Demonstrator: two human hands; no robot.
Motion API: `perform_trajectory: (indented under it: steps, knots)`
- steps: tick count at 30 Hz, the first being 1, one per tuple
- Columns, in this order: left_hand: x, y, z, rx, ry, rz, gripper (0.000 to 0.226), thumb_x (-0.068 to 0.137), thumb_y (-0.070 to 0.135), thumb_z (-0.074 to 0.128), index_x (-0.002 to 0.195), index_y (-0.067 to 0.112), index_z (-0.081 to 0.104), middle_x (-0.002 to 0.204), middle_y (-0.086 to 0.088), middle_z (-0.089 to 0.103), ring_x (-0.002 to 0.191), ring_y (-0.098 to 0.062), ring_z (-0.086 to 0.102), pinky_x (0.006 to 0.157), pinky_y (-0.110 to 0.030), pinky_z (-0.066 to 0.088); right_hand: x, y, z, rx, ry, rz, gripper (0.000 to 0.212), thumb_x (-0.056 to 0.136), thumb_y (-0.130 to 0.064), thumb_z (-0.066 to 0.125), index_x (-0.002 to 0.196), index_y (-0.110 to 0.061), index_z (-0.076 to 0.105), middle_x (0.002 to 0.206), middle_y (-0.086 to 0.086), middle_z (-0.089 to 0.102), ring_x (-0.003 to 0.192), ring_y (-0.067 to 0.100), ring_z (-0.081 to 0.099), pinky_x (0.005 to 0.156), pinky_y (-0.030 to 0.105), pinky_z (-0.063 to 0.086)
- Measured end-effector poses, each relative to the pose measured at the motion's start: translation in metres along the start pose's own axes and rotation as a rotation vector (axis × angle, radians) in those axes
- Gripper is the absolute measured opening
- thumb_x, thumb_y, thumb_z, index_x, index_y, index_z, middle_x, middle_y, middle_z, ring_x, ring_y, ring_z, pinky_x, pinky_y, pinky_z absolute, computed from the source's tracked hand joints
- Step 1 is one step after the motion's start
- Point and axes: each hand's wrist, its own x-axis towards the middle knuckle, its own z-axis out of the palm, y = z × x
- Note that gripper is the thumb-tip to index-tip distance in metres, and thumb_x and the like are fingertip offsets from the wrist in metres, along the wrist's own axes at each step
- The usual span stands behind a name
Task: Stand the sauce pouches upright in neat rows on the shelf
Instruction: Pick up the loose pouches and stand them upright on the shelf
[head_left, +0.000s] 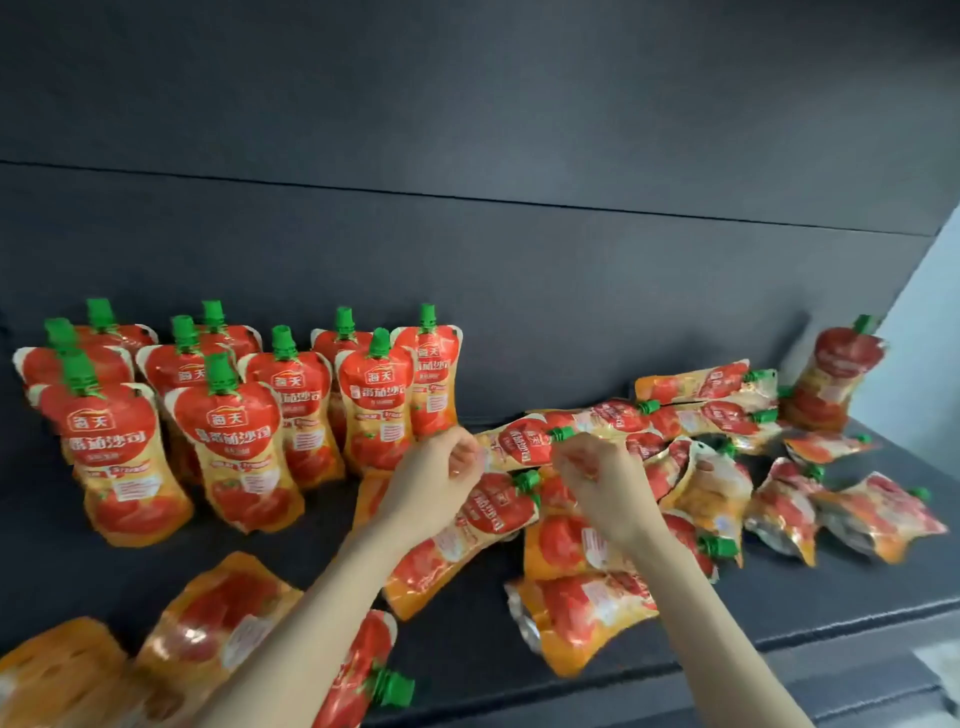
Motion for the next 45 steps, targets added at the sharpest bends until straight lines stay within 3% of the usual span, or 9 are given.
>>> perform_trajectory:
  steps: [2,6,9,15,20,26,33,40,45]
  knots:
    - [0.02,0.005,0.026,0.031,-0.017,-0.047,0.017,0.089,0.023,0.06,0.104,0.016,0.061,0.1,0.006,0.063,0.096,-0.011,0.06,0.085,-0.028,0.05,0.015,0.023,-0.016,-0.014,-0.024,-0.001,0.014,0.089,-0.009,0.056,0.093,-0.01,0.07,0.087,-0.005,0.066,0.081,0.009,0.06,0.069,0.006,0.042]
    - [0.057,0.008,0.056,0.131,-0.045,-0.119,0.034,0.087,0.031,0.062,0.116,0.016,0.056,0.116,-0.002,0.057,0.107,-0.017,0.056,0.088,-0.027,0.044,0.052,0.062,-0.035,-0.035,-0.091,0.015,0.014,0.089,-0.013,0.056,0.095,-0.009,0.069,0.094,0.002,0.07,0.085,0.016,0.062,0.076,0.026,0.048]
    - [0.079,0.007,0.068,0.198,-0.122,-0.22,0.05,0.087,0.039,0.06,0.129,0.015,0.047,0.128,-0.004,0.05,0.117,-0.021,0.05,0.095,-0.031,0.041,0.08,0.086,-0.037,-0.047,-0.121,0.043,0.022,0.09,-0.021,0.058,0.108,-0.01,0.066,0.109,0.004,0.067,0.099,0.022,0.061,0.079,0.027,0.045]
    - [0.093,-0.009,0.083,0.343,-0.129,-0.309,0.062,0.083,0.051,0.059,0.132,0.016,0.045,0.13,-0.004,0.053,0.119,-0.023,0.05,0.099,-0.039,0.041,0.117,0.116,-0.033,-0.249,-0.312,0.017,0.055,0.094,-0.039,0.05,0.142,-0.014,0.038,0.15,0.004,0.036,0.139,0.024,0.03,0.109,0.035,0.028]
    - [0.095,-0.013,0.085,0.335,-0.07,-0.317,0.055,0.077,0.051,0.066,0.121,0.02,0.054,0.115,-0.001,0.058,0.111,-0.02,0.054,0.097,-0.038,0.039,0.131,0.131,-0.022,-0.531,-0.377,0.039,0.065,0.087,-0.056,0.05,0.138,-0.017,0.041,0.145,0.004,0.033,0.131,0.03,0.024,0.108,0.046,0.021]
    - [0.088,-0.013,0.09,0.268,0.058,-0.258,0.042,0.076,0.047,0.069,0.107,0.026,0.052,0.107,0.007,0.059,0.104,-0.015,0.054,0.096,-0.038,0.038,0.139,0.14,-0.021,-0.582,-0.418,0.031,0.071,0.081,-0.066,0.049,0.137,-0.023,0.041,0.141,0.005,0.034,0.13,0.03,0.021,0.107,0.048,0.019]
    - [0.083,-0.005,0.09,0.117,0.036,-0.219,0.037,0.073,0.046,0.072,0.1,0.035,0.049,0.101,0.013,0.059,0.101,-0.013,0.055,0.093,-0.046,0.044,0.146,0.138,-0.031,-0.712,-0.448,-0.037,0.083,0.076,-0.076,0.045,0.135,-0.018,0.043,0.14,0.007,0.038,0.132,0.032,0.022,0.105,0.052,0.017]
    - [0.081,0.013,0.088,0.028,0.077,-0.24,0.038,0.07,0.038,0.077,0.101,0.031,0.056,0.099,0.01,0.064,0.095,-0.01,0.061,0.083,-0.029,0.05,0.141,0.144,-0.034,-0.692,-0.529,-0.109,0.07,0.085,-0.072,0.027,0.123,-0.018,0.05,0.116,0.007,0.054,0.124,0.031,0.027,0.1,0.052,0.019]
    - [0.079,0.029,0.088,0.02,0.166,-0.255,0.038,0.072,0.03,0.078,0.103,0.026,0.056,0.096,0.016,0.06,0.089,-0.001,0.058,0.064,-0.002,0.04,0.138,0.15,-0.038,-0.506,-0.341,-0.141,0.083,0.072,-0.074,0.052,0.133,-0.018,0.043,0.129,0.007,0.044,0.122,0.03,0.03,0.102,0.046,0.025]
